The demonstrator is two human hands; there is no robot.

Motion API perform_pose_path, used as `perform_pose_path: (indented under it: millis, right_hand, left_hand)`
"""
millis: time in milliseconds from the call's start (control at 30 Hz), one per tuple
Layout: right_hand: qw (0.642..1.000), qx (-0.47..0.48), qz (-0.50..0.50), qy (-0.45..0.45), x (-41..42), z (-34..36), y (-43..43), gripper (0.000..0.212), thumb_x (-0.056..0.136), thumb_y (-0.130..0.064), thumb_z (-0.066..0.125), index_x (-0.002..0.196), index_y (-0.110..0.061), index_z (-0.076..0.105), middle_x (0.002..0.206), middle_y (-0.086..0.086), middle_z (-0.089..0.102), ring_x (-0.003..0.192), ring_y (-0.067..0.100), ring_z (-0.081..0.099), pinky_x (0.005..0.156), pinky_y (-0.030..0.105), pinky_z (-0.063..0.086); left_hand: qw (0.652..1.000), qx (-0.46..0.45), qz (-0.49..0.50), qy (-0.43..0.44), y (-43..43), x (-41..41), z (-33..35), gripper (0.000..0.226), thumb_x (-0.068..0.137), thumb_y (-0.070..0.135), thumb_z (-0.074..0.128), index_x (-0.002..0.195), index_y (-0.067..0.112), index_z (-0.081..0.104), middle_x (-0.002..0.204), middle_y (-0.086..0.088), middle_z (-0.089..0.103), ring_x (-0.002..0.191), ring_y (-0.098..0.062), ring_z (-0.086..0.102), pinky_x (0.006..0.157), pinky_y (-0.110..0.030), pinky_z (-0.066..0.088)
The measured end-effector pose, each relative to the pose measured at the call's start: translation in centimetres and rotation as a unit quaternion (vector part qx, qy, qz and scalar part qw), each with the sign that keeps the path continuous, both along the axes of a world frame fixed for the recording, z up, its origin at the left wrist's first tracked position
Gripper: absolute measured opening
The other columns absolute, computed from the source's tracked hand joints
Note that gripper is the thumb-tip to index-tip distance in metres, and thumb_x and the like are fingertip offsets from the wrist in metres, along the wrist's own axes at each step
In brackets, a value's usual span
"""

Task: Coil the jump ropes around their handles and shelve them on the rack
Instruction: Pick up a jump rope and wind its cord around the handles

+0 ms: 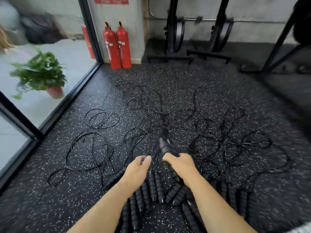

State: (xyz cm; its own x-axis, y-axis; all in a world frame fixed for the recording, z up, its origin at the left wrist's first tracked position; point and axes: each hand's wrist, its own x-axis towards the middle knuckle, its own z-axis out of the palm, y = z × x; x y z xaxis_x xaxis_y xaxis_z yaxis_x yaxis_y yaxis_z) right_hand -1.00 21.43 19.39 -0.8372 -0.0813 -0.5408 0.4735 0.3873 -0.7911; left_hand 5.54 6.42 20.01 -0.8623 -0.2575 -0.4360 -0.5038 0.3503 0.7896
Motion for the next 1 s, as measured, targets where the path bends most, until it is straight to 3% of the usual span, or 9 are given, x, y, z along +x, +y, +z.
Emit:
perform_pose_path:
  millis: [100, 267, 333, 433, 567, 733, 867, 933, 1000]
  right_hand:
    - [1.0, -0.026, -0.004, -0.009, 3.4, 2.9, 0.9, 0.057, 0.046, -0.051, 0.068, 0.086, -0.011, 0.069, 0.082, 0.009, 0.071, 0.067, 0.025, 0.062, 0.06, 0.033, 0.047]
    - [0.999, -0.048, -0.011, -0.022, 7.9, 6.6, 1.9, 0.054, 0.056, -0.046, 0.071, 0.094, -0.008, 0.065, 0.087, 0.012, 0.069, 0.07, 0.025, 0.061, 0.06, 0.029, 0.044]
    - [0.998, -0.059, -0.005, -0.018, 9.3, 7.6, 1.9, 0.048, 0.063, -0.044, 0.071, 0.093, -0.007, 0.064, 0.083, 0.01, 0.068, 0.064, 0.024, 0.059, 0.054, 0.026, 0.042]
    - [0.997, -0.072, 0.003, -0.014, 11.2, 8.6, 1.9, 0.034, 0.069, -0.041, 0.07, 0.079, -0.01, 0.064, 0.074, 0.007, 0.069, 0.055, 0.021, 0.059, 0.05, 0.023, 0.041]
    - [0.992, -0.125, 0.004, -0.01, 13.2, 9.3, 1.7, 0.023, 0.075, -0.032, 0.07, 0.072, -0.009, 0.065, 0.066, 0.007, 0.067, 0.049, 0.019, 0.058, 0.049, 0.023, 0.043]
    - [0.982, -0.186, 0.022, -0.038, 13.0, 9.5, 2.0, 0.026, 0.079, -0.032, 0.069, 0.084, -0.007, 0.07, 0.072, 0.008, 0.071, 0.055, 0.02, 0.063, 0.053, 0.027, 0.048]
    - [0.976, -0.197, 0.078, -0.041, 11.9, 9.4, 1.9, 0.039, 0.083, -0.041, 0.069, 0.099, -0.006, 0.072, 0.092, 0.007, 0.075, 0.081, 0.022, 0.071, 0.072, 0.032, 0.054]
    - [0.976, -0.178, 0.119, -0.023, 10.7, 9.6, 2.1, 0.037, 0.085, -0.045, 0.065, 0.094, -0.009, 0.07, 0.091, 0.004, 0.073, 0.081, 0.019, 0.066, 0.075, 0.032, 0.049]
    - [0.982, -0.158, 0.096, 0.034, 8.8, 9.7, 2.1, 0.023, 0.092, -0.03, 0.059, 0.095, -0.008, 0.067, 0.092, 0.007, 0.068, 0.079, 0.017, 0.06, 0.072, 0.028, 0.047]
  left_hand:
    - [0.999, 0.018, 0.02, -0.018, 1.3, 2.2, 2.8, 0.049, 0.103, 0.049, 0.036, 0.137, 0.018, 0.052, 0.117, 0.004, 0.059, 0.109, -0.018, 0.054, 0.092, -0.03, 0.036]
    - [0.997, 0.057, 0.032, -0.038, 3.1, 5.8, 5.8, 0.048, 0.1, 0.056, 0.037, 0.111, 0.017, 0.062, 0.082, 0.005, 0.057, 0.08, -0.014, 0.054, 0.085, -0.035, 0.041]
    - [0.994, 0.092, 0.035, -0.049, 3.9, 6.9, 7.0, 0.049, 0.094, 0.065, 0.042, 0.096, 0.021, 0.064, 0.087, -0.001, 0.065, 0.083, -0.021, 0.061, 0.087, -0.034, 0.045]
    - [0.975, 0.201, 0.083, -0.046, 4.4, 6.9, 6.1, 0.077, 0.06, 0.082, 0.061, 0.1, 0.018, 0.076, 0.104, -0.012, 0.075, 0.103, -0.034, 0.07, 0.103, -0.051, 0.047]
    - [0.934, 0.327, 0.116, -0.08, 5.8, 7.6, 9.4, 0.061, 0.088, 0.06, 0.063, 0.113, 0.005, 0.07, 0.109, -0.015, 0.074, 0.102, -0.03, 0.069, 0.098, -0.043, 0.051]
    - [0.925, 0.358, 0.095, -0.087, 5.4, 6.3, 9.7, 0.047, 0.089, 0.05, 0.065, 0.107, 0.008, 0.072, 0.098, -0.012, 0.075, 0.081, -0.027, 0.072, 0.07, -0.035, 0.056]
    - [0.952, 0.286, 0.082, -0.072, 4.4, 4.9, 9.8, 0.036, 0.087, 0.041, 0.07, 0.089, 0.005, 0.071, 0.079, -0.01, 0.073, 0.067, -0.026, 0.069, 0.075, -0.039, 0.058]
    - [0.991, 0.12, 0.036, -0.049, 3.1, 3.7, 10.0, 0.046, 0.087, 0.043, 0.07, 0.105, 0.002, 0.063, 0.091, -0.012, 0.071, 0.076, -0.027, 0.067, 0.082, -0.044, 0.057]
    - [0.987, -0.138, -0.07, -0.041, 1.4, 2.8, 11.3, 0.057, 0.088, 0.045, 0.067, 0.122, 0.002, 0.049, 0.111, -0.008, 0.063, 0.093, -0.024, 0.062, 0.085, -0.039, 0.054]
